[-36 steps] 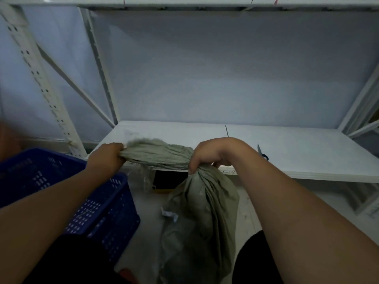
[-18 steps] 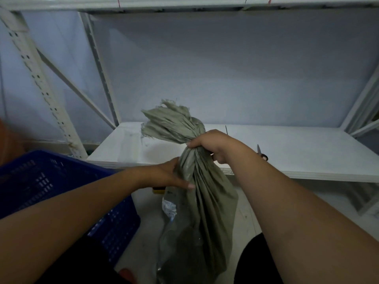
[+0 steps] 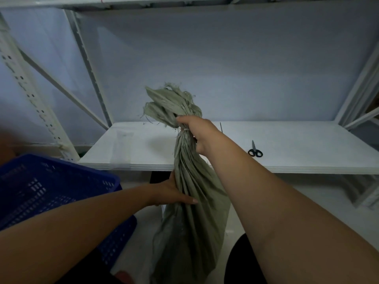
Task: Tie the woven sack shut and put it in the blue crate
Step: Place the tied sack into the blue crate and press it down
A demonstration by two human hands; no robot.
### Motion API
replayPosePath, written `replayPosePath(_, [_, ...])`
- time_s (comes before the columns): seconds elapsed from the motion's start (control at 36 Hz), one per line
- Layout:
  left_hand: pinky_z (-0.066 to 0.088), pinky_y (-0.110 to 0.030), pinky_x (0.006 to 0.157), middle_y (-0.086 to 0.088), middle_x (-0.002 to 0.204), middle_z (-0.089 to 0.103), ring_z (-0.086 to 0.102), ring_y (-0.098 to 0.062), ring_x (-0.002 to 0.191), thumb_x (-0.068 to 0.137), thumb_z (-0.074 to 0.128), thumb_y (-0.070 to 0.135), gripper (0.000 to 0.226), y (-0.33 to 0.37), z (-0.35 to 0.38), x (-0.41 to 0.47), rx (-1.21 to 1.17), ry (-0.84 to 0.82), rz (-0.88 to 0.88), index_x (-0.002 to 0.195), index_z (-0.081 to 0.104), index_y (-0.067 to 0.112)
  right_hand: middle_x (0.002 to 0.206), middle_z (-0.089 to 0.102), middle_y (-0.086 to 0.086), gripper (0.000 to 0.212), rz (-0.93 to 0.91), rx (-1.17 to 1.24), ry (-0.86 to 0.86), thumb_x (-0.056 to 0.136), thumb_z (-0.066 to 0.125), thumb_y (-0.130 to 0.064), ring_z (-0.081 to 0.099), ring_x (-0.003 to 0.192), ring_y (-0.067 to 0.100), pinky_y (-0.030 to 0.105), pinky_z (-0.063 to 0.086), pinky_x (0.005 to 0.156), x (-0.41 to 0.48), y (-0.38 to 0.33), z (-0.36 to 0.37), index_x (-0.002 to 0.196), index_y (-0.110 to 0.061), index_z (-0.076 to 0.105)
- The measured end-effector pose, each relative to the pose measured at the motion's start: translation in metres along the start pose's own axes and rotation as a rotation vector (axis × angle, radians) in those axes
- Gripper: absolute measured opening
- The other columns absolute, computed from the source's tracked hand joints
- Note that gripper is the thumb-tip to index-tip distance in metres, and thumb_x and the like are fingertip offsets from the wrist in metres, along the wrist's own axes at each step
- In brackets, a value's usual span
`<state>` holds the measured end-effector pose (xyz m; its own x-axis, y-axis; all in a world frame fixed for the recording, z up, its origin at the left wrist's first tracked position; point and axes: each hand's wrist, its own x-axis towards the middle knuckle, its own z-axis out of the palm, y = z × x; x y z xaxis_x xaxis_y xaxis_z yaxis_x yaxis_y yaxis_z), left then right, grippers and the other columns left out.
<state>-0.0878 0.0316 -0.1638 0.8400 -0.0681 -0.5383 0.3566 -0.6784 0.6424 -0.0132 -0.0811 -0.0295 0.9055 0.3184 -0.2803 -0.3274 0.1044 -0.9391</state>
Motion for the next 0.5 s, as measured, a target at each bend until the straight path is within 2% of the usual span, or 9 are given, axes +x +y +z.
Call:
replayPosePath(0.06, [0.043,-0.041,0.102,0.009,0.159,0.024,0.041,-0.019,0.132,0.063,0.081,0.069,0.138,-0.001,0.000,-0.004,-0.006,0.008,-0.080,0.152,-0.020,0.041,0.097,0.065,0.010,0.070,0.012,0.017,0.035,0.054,0.081,-0.026,0.063,0.080,0.028,0.040,0.057,0.077,0.005,-0.001,-0.001,0.119,-0.007,0.066])
replayPosePath(0.11, [0.046,-0.053,0.100,0.005,0.160,0.025,0.041,-0.028,0.137,0.060,0.077,0.076,0.139,-0.004,-0.002,-0.007,-0.009,0.010,-0.136,0.150,-0.023,0.043,0.099,0.067,0.013,0.064,0.028,0.006,0.068,0.055,0.076,-0.013,0.067,0.081,0.031,0.046,0.058,0.078,0.003,-0.004,-0.003,0.117,-0.002,0.065])
replayPosePath(0.22, [0.043,-0.050,0.102,0.000,0.162,0.019,0.033,-0.028,0.143,0.074,0.079,0.057,0.134,-0.005,0.002,-0.014,-0.076,0.001,-0.166,0.151,-0.028,0.033,0.104,0.067,0.020,0.053,0.045,0.013,0.100,0.060,0.064,0.004,0.069,0.086,0.034,0.054,0.057,0.081,0.000,-0.010,-0.004,0.113,0.003,0.064])
replayPosePath(0.28, [0.040,-0.050,0.107,-0.003,0.163,0.019,0.029,-0.030,0.145,0.078,0.079,0.049,0.129,-0.006,0.003,-0.017,-0.099,-0.035,-0.185,0.153,-0.024,0.031,0.101,0.065,0.017,0.060,0.046,0.032,0.099,0.056,0.062,0.004,0.066,0.080,0.033,0.052,0.058,0.080,-0.002,-0.012,-0.002,0.116,0.003,0.063])
replayPosePath(0.33, [0.045,-0.054,0.101,-0.007,0.160,0.024,0.032,-0.037,0.143,0.076,0.081,0.048,0.128,-0.011,0.002,-0.015,-0.144,-0.059,-0.220,0.153,-0.020,0.036,0.093,0.062,0.015,0.057,0.042,0.043,0.092,0.060,0.061,0.005,0.063,0.071,0.030,0.046,0.059,0.074,-0.007,-0.015,0.001,0.117,0.003,0.062])
replayPosePath(0.39, [0.056,-0.051,0.087,-0.012,0.154,0.034,0.045,-0.038,0.132,0.076,0.079,0.051,0.115,-0.013,-0.001,-0.015,-0.141,-0.084,-0.212,0.155,-0.003,0.035,0.090,0.060,0.015,0.052,0.032,0.059,0.077,0.066,0.059,0.008,0.061,0.066,0.029,0.042,0.059,0.066,-0.012,-0.017,0.004,0.118,0.002,0.062])
replayPosePath(0.42, [0.058,-0.048,0.084,-0.012,0.146,0.044,0.053,-0.033,0.124,0.079,0.076,0.052,0.099,-0.012,-0.002,-0.016,-0.124,-0.076,-0.184,0.154,0.015,0.030,0.090,0.060,0.015,0.052,0.027,0.067,0.074,0.067,0.059,0.008,0.061,0.065,0.029,0.041,0.059,0.065,-0.014,-0.018,0.005,0.119,0.002,0.061])
replayPosePath(0.47, [0.059,-0.044,0.086,-0.008,0.124,0.062,0.065,-0.024,0.106,0.085,0.071,0.048,0.058,-0.012,-0.003,-0.014,-0.108,-0.018,-0.100,0.133,0.051,0.022,0.091,0.060,0.015,0.053,0.019,0.086,0.067,0.068,0.060,0.008,0.062,0.067,0.029,0.042,0.060,0.066,-0.016,-0.020,0.005,0.120,0.002,0.061])
replayPosePath(0.5, [0.060,-0.036,0.084,-0.005,0.111,0.066,0.067,-0.019,0.096,0.089,0.068,0.043,0.036,-0.009,-0.003,-0.016,-0.083,0.024,-0.056,0.117,0.060,0.021,0.091,0.061,0.015,0.054,0.014,0.104,0.065,0.067,0.060,0.007,0.063,0.069,0.030,0.043,0.060,0.068,-0.016,-0.021,0.005,0.121,0.002,0.061])
